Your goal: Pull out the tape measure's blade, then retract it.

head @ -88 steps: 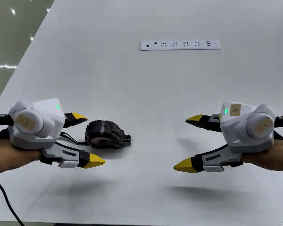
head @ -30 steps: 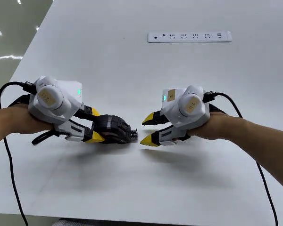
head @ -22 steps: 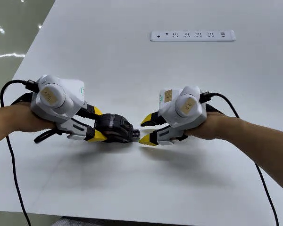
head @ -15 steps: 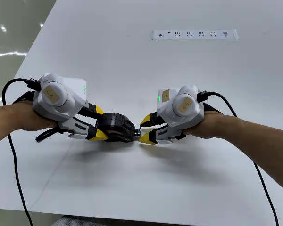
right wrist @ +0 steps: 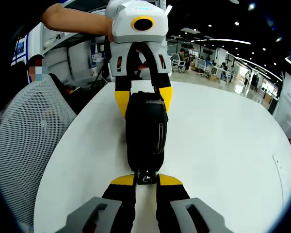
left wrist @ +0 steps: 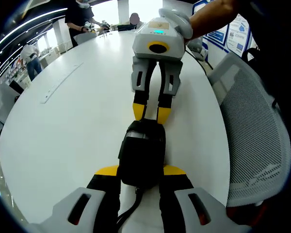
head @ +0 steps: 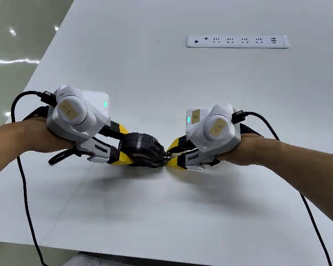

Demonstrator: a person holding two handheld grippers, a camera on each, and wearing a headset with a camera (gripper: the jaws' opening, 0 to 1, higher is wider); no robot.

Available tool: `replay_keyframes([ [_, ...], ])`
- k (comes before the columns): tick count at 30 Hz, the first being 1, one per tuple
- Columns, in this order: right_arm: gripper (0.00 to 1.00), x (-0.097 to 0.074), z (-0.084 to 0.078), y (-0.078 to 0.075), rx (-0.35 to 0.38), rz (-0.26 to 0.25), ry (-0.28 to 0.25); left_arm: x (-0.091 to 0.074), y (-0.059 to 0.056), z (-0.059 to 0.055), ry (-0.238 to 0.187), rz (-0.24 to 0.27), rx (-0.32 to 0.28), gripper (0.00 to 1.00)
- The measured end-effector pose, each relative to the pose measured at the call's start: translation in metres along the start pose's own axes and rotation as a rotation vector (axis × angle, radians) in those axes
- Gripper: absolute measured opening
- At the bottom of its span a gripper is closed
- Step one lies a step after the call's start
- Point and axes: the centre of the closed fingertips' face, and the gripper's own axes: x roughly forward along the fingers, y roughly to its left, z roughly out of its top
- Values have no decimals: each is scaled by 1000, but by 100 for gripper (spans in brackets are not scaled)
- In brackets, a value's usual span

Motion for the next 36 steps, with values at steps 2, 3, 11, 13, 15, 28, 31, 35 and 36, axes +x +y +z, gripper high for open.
replay_keyframes([
  [2, 12, 0, 0, 0, -7, 0, 0, 0, 0, 0, -1, 0, -2, 25],
  [3, 12, 0, 0, 0, -18, 0, 1, 0, 0, 0, -1, 0, -4, 25],
  [11, 10, -1, 1, 1, -67, -9, 13, -1, 0, 0, -7, -3, -14, 25],
  [13, 9, -1, 0, 1, -74, -12, 17, -1, 0, 0, -7, -3, -16, 25],
  [15, 9, -1, 0, 1, -79, -13, 18, -1, 0, 0, -8, -4, -18, 25],
  [28, 9, -2, -1, 2, -81, -12, 21, -1, -1, 0, -8, -8, -26, 25],
  [31, 9, -4, -3, 2, -79, -13, 20, -1, -1, 0, -9, -8, -29, 25],
  [35, 9, -6, -5, 1, -78, -16, 22, -1, -1, 0, -9, -9, -30, 25],
  [36, 9, -7, -5, 2, -77, -17, 22, -1, -1, 0, -8, -9, -31, 25],
])
